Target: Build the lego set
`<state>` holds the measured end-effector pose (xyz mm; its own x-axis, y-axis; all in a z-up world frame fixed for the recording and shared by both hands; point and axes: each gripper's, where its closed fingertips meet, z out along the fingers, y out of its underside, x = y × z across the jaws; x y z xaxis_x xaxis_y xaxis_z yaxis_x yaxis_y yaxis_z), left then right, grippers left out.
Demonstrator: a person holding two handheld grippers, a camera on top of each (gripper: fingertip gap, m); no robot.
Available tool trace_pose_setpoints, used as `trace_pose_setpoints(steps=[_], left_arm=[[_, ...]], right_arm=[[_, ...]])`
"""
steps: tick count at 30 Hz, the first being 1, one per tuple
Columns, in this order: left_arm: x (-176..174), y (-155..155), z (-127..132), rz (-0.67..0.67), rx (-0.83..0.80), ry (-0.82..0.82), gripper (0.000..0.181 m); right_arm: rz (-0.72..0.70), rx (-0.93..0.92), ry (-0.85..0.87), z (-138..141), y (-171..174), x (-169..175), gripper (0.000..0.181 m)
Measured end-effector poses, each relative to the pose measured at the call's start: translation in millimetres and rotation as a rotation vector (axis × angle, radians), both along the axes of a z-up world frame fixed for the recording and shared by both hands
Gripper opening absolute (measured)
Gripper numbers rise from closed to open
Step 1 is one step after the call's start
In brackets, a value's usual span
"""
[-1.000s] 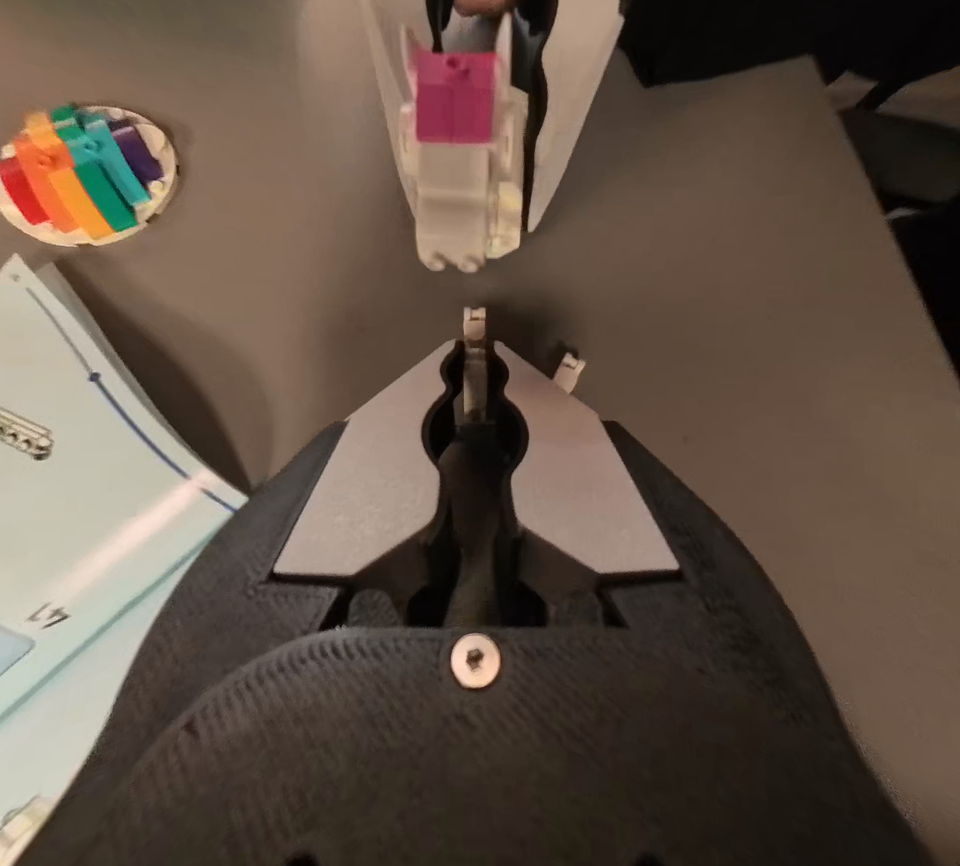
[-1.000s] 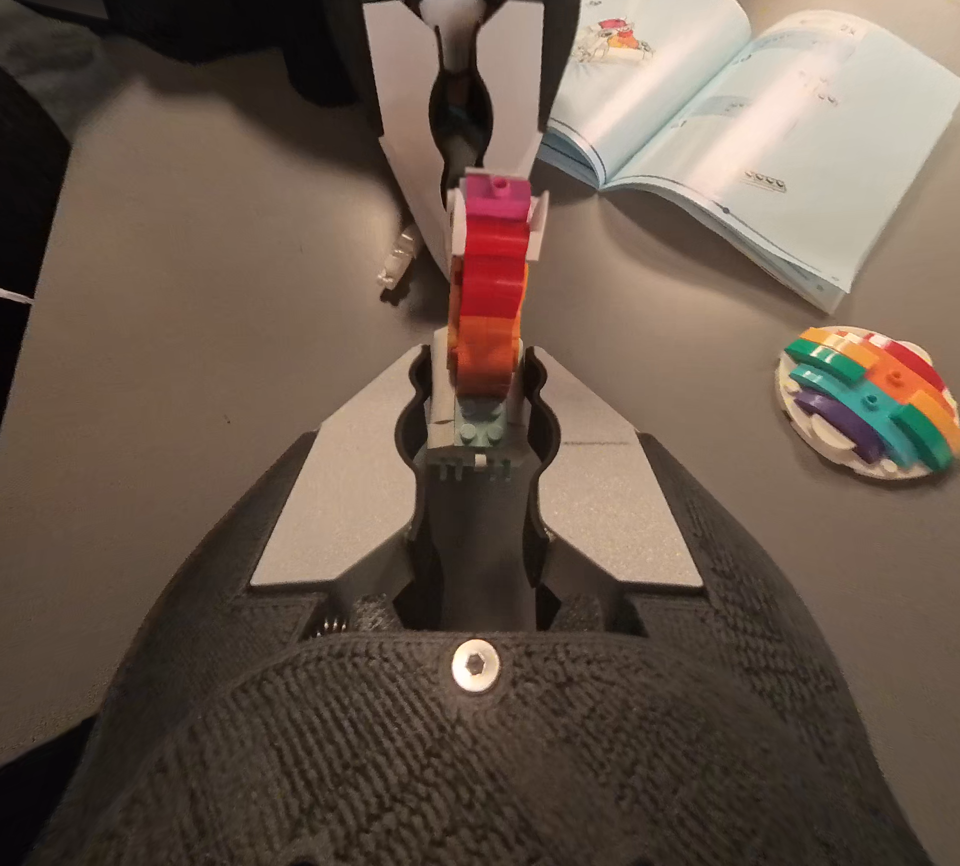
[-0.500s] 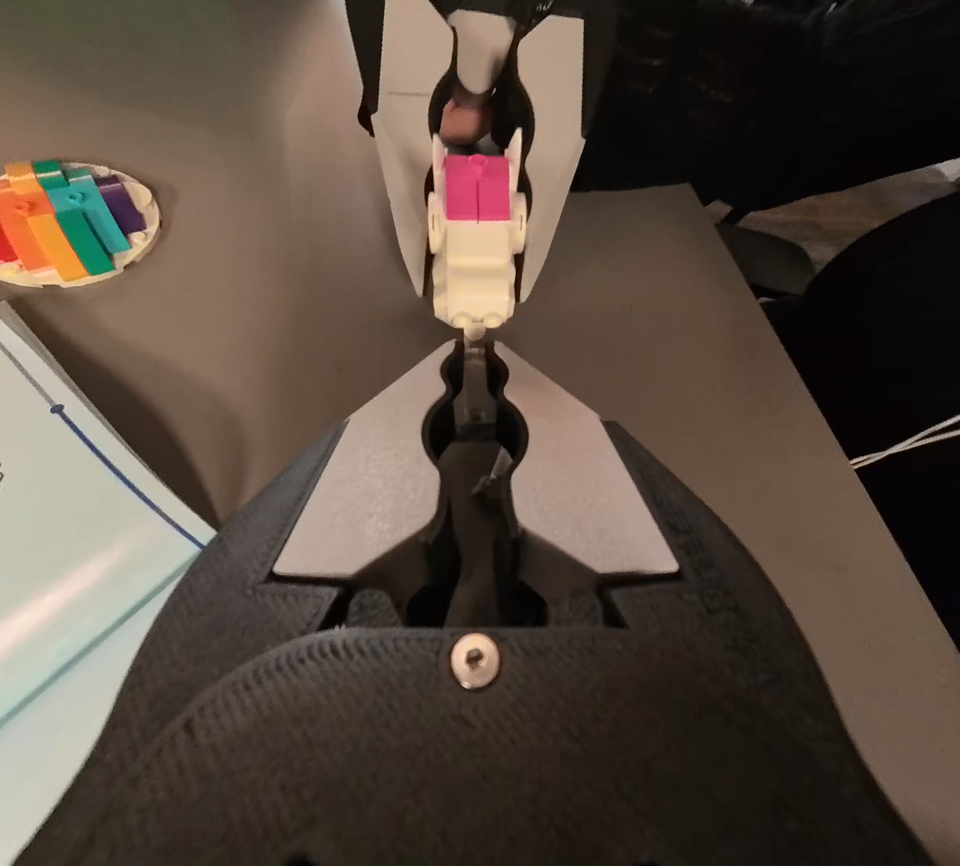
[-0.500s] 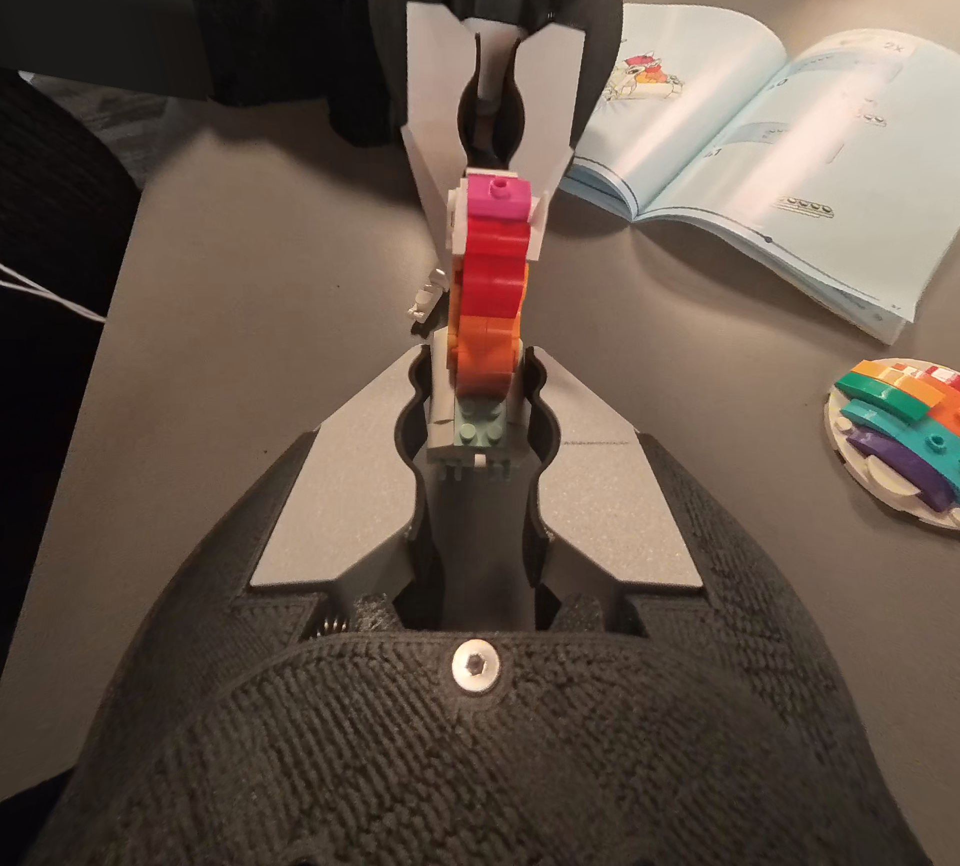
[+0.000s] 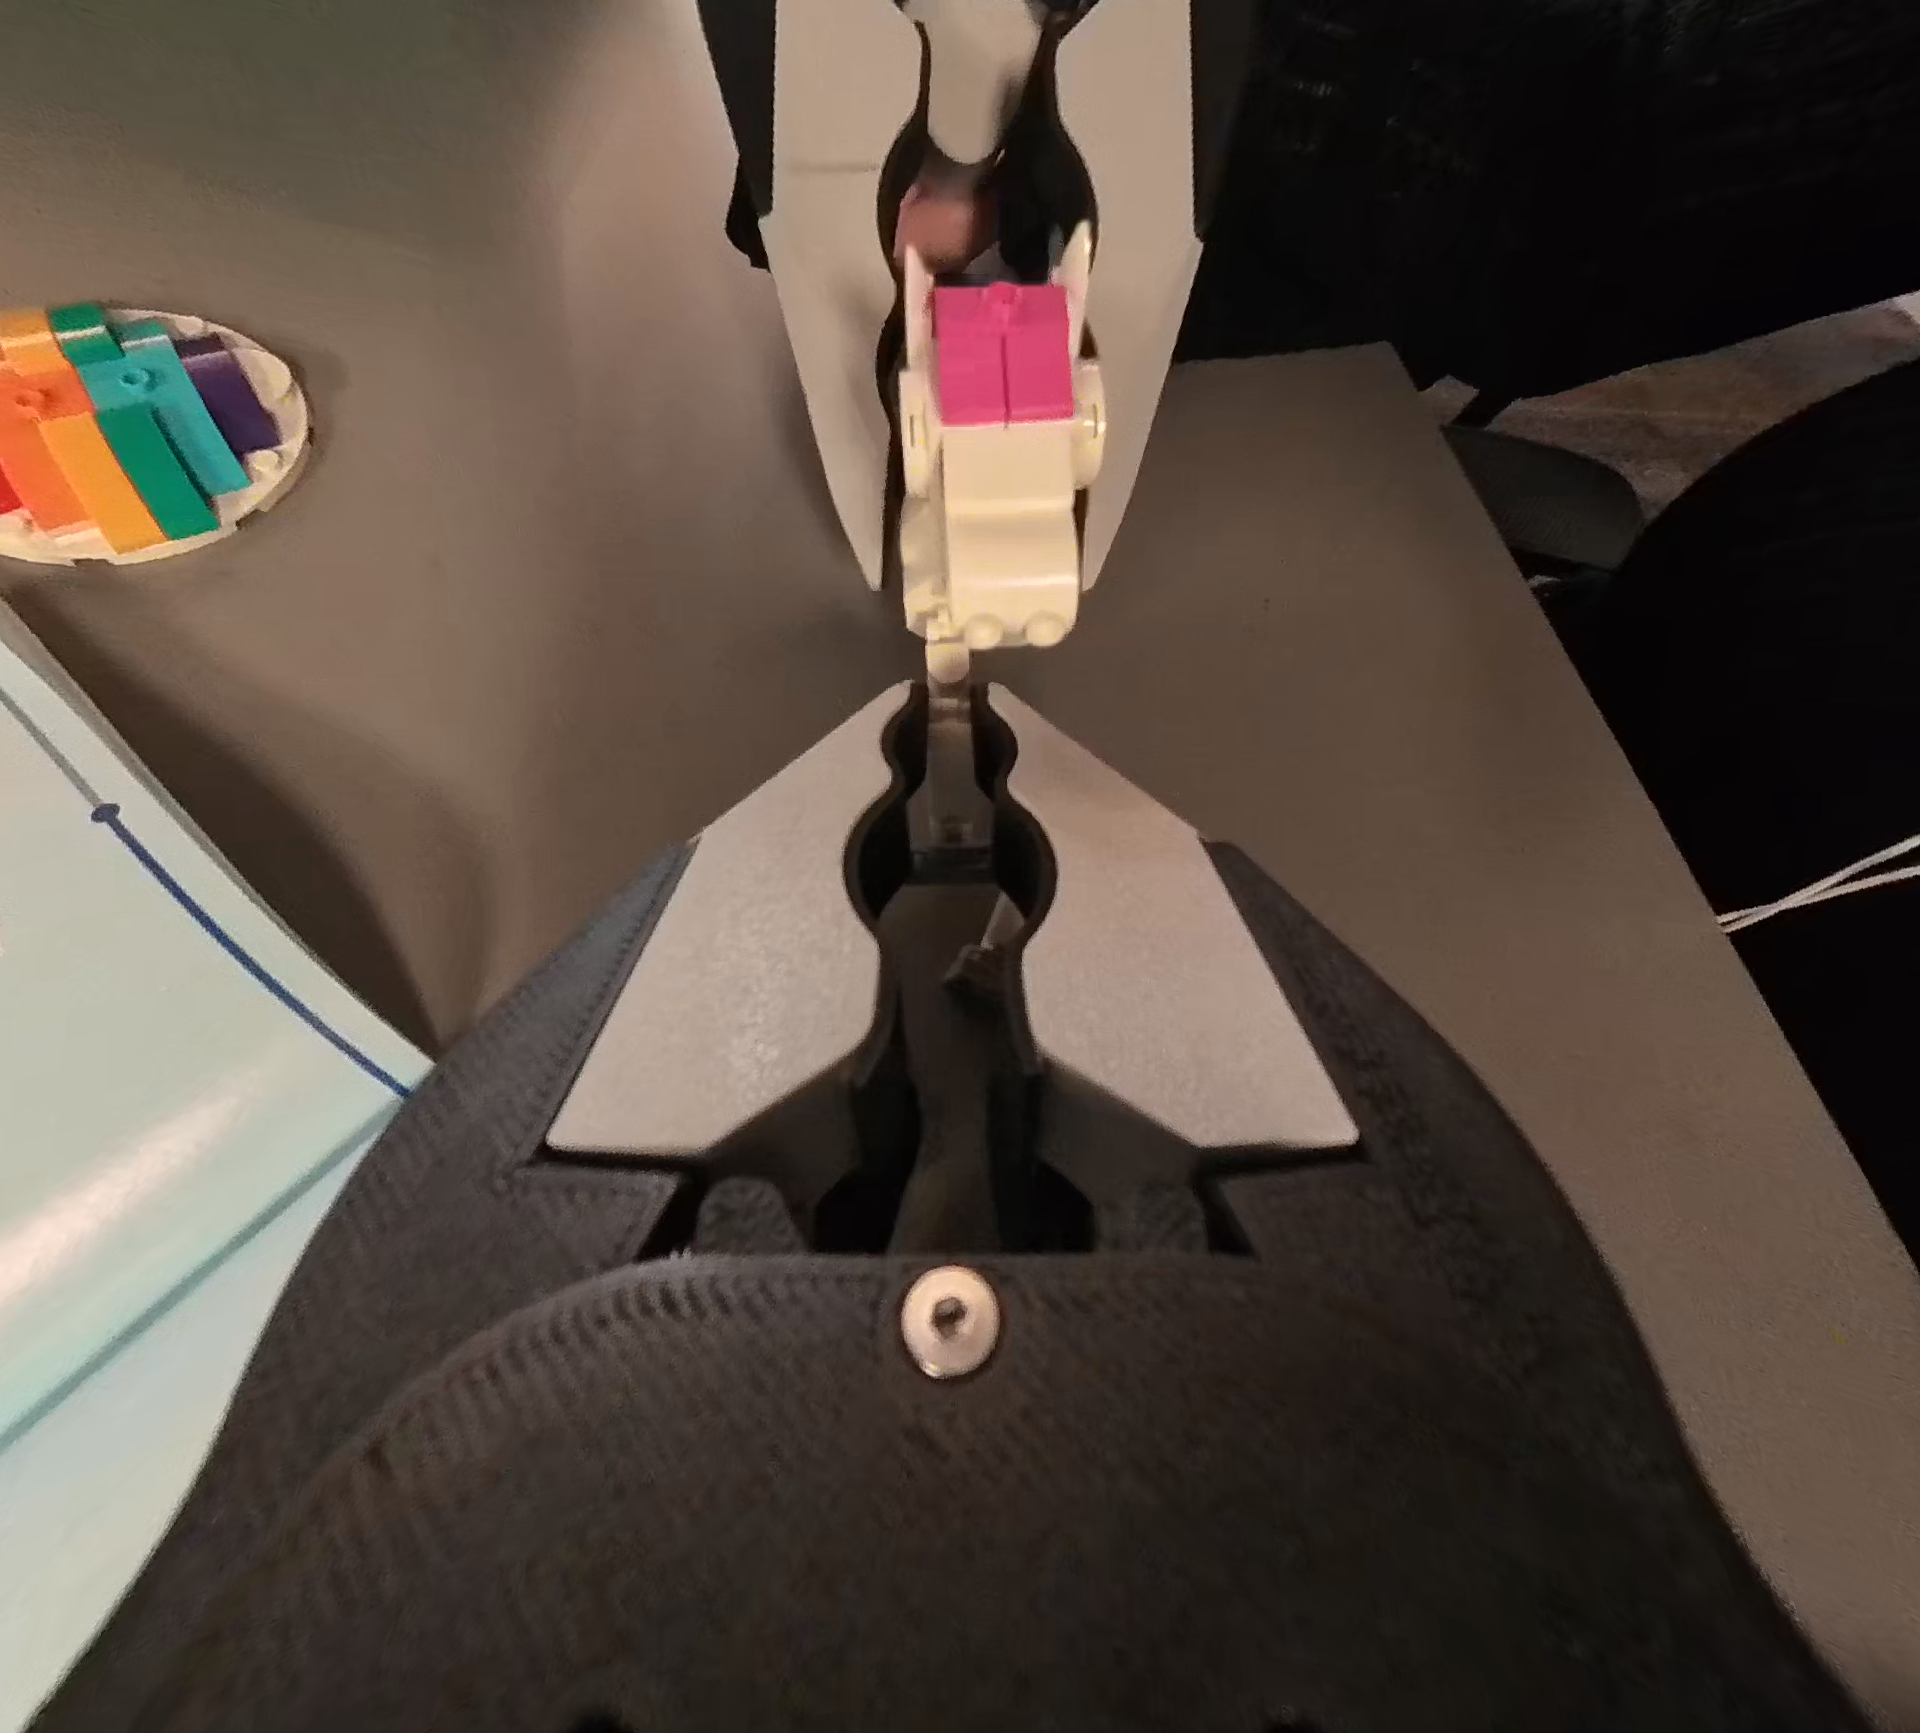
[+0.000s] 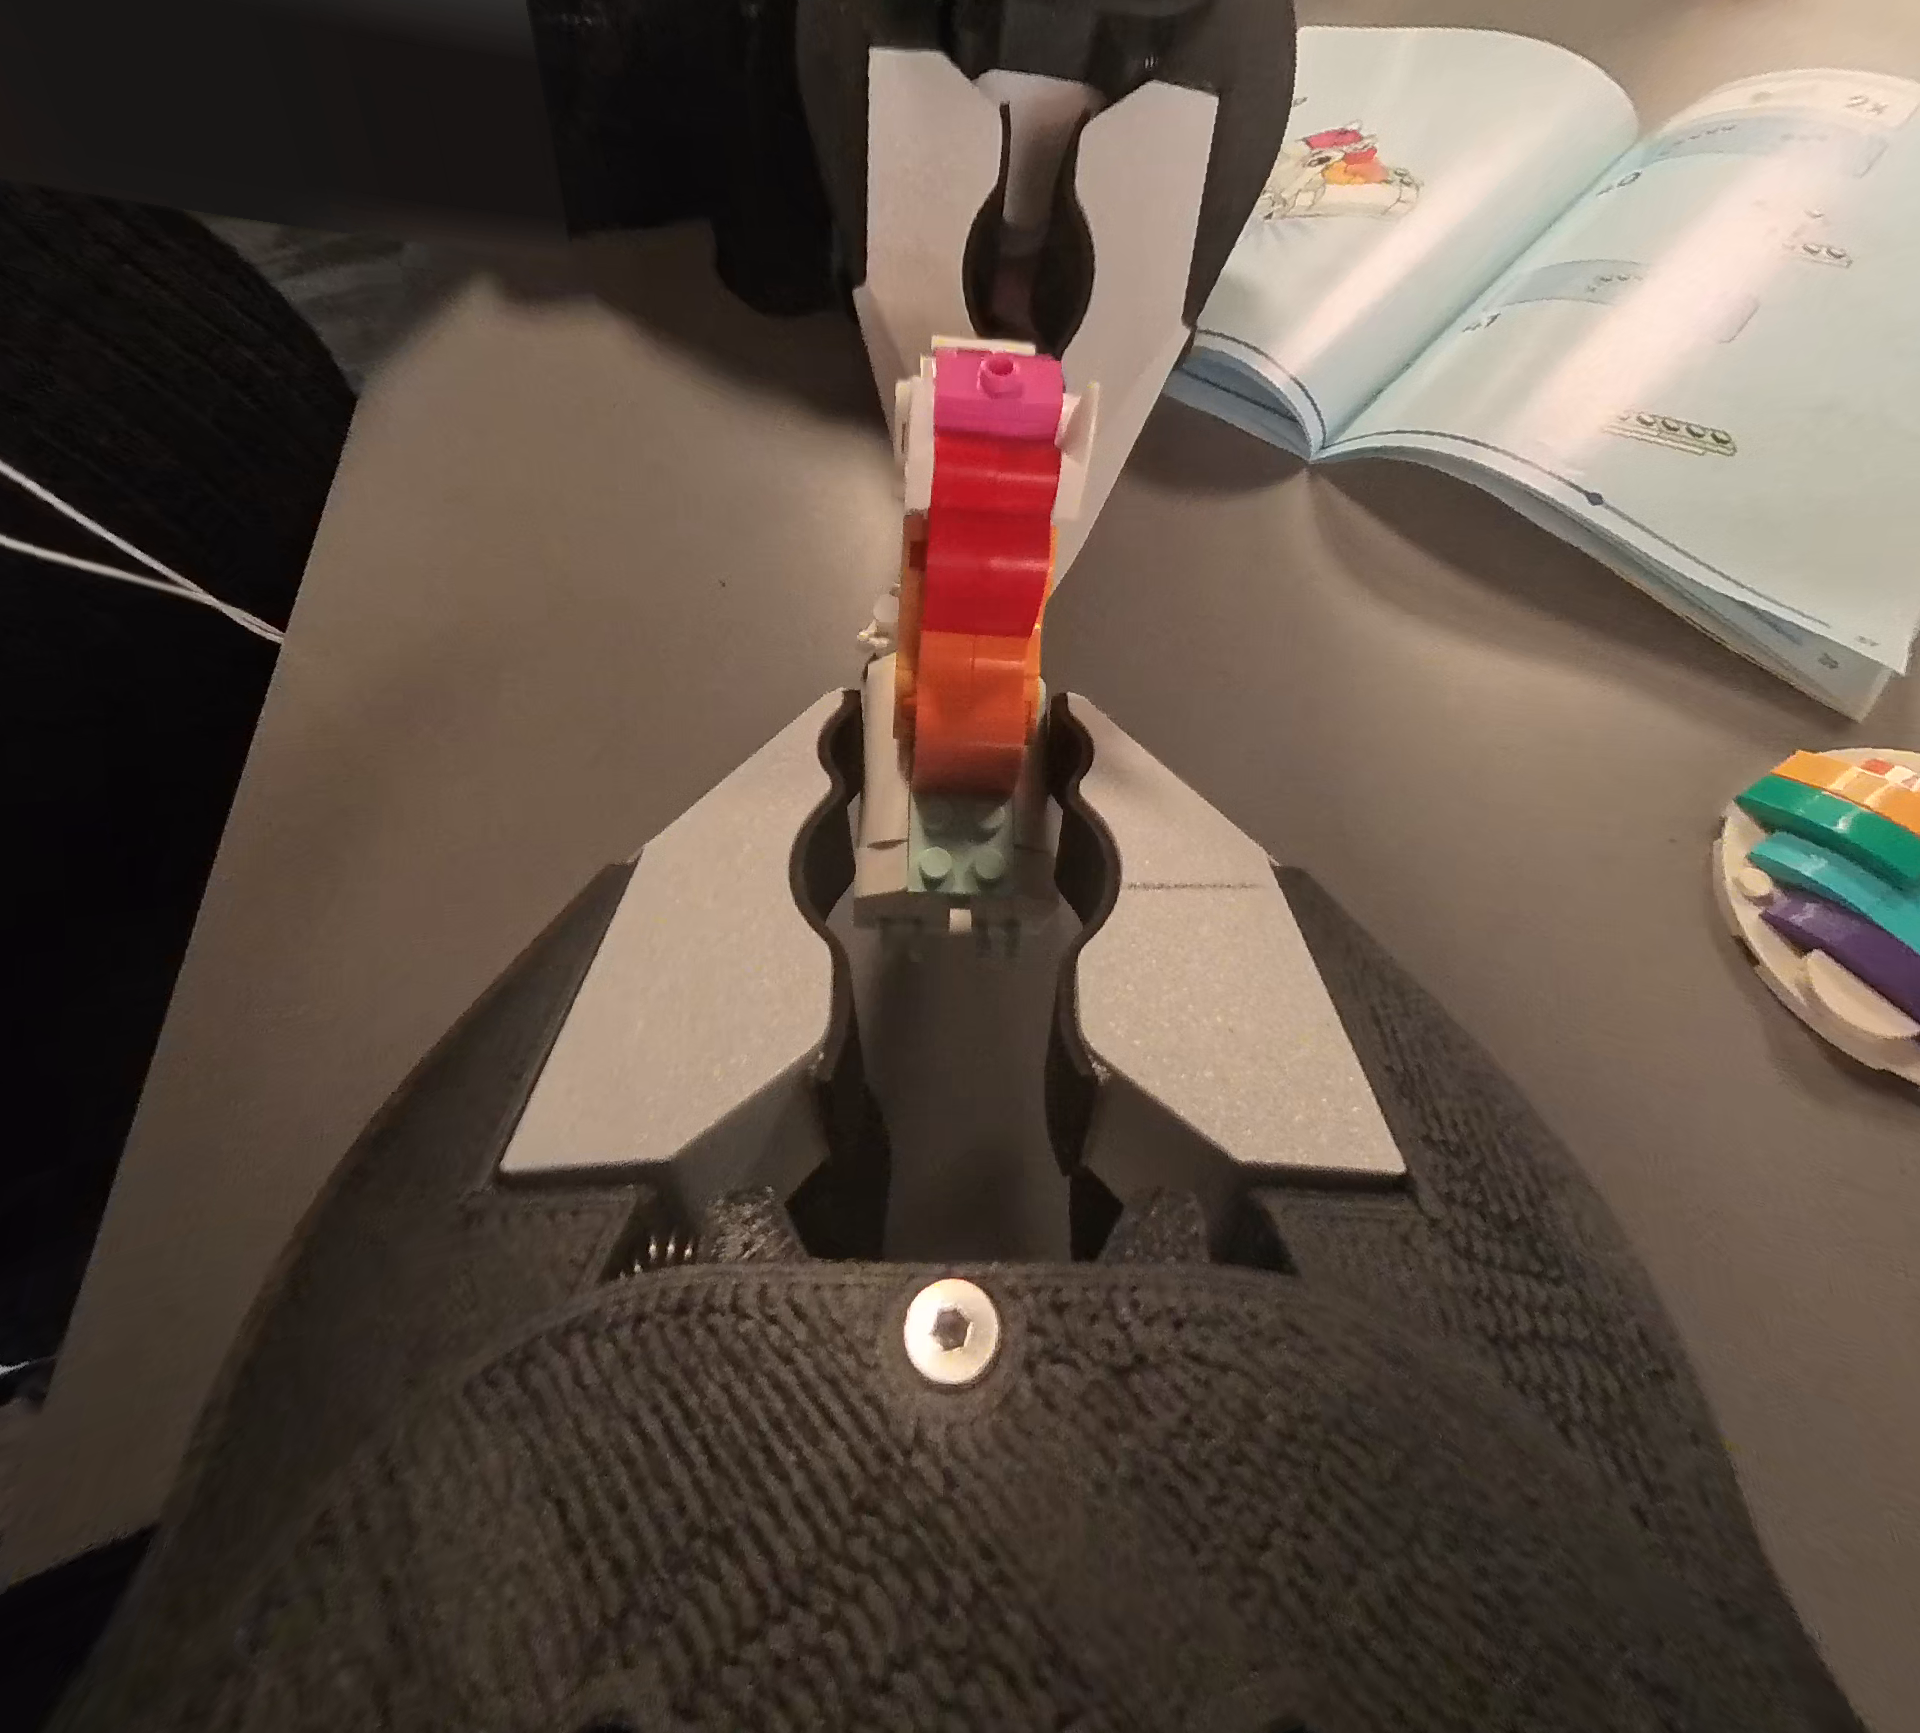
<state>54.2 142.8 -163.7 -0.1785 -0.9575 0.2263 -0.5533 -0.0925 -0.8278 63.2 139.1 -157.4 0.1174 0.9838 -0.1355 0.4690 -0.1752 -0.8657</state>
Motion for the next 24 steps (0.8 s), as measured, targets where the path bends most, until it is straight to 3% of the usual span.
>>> trace_pose_setpoints(steps=[16,24], left_arm=[[-1.5,0.5,8.8,0.005,-0.018,-0.058,0.007],[-1.2,-3.7,1.4,-0.018,0.008,-0.014,0.007]], right_arm=[[-0.004,-0.017,0.061,8.5,1.3,-3.9,0.034],[0.012,-0.026,0.04,5.0,-1.6,-6.8,0.034]])
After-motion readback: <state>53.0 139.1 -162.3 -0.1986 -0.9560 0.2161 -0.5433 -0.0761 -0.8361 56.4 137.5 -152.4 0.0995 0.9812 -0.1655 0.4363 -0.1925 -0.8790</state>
